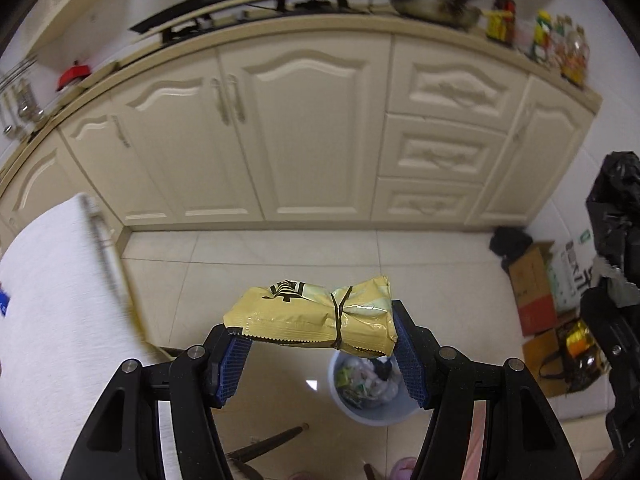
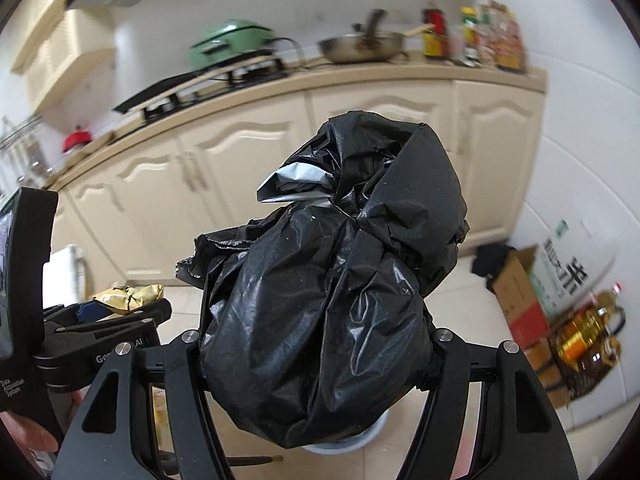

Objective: Collect trash
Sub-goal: 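Carry the candy and black bag with both grippers over the blue bucket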

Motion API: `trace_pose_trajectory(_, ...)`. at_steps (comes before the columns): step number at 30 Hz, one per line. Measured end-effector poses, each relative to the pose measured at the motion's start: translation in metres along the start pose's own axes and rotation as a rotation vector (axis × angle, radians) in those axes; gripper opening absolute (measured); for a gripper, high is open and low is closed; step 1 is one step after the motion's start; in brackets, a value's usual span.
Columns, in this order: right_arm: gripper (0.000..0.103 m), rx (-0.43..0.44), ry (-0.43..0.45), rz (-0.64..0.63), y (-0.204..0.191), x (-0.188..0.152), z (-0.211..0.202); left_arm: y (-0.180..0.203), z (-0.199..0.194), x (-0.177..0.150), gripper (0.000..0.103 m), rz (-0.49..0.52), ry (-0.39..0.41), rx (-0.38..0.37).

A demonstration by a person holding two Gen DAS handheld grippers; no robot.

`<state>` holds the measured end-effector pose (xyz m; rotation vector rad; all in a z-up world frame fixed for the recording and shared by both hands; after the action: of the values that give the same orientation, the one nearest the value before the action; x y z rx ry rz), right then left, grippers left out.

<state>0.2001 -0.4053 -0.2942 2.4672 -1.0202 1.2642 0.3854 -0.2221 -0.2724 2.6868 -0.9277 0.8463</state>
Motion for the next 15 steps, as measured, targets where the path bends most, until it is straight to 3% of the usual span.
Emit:
trace_pose_trajectory(8,0.067,-0.024,-0.080,0.071,0.038,-0.015,0.031,0.053,0.073,0.031,0.061,0.141,-0.115,-0.034)
trace_pose_trajectory(12,0.067,-0.020,-0.104,0.115,0.049,-0.027,0.043,0.070,0.101,0.032,0.061,0.248,-0.159,-0.002)
trace_pose_trajectory(15,0.067,-0.023,-0.131,0.134,0.056,-0.035,0.056,0.084,0.115,0.039,0.061,0.276,-0.179,-0.056)
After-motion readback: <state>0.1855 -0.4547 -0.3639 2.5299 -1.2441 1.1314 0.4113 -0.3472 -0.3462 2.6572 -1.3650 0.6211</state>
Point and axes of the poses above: each gripper's, at about its wrist camera, not at the fingertips, and z roughly the way its jaws point, y to its right, x to its top, the point moved 4 cm from there along z, roughly the way its jaws point, and after that the axes turned 2 degrees about y, right-handed, at the moved point
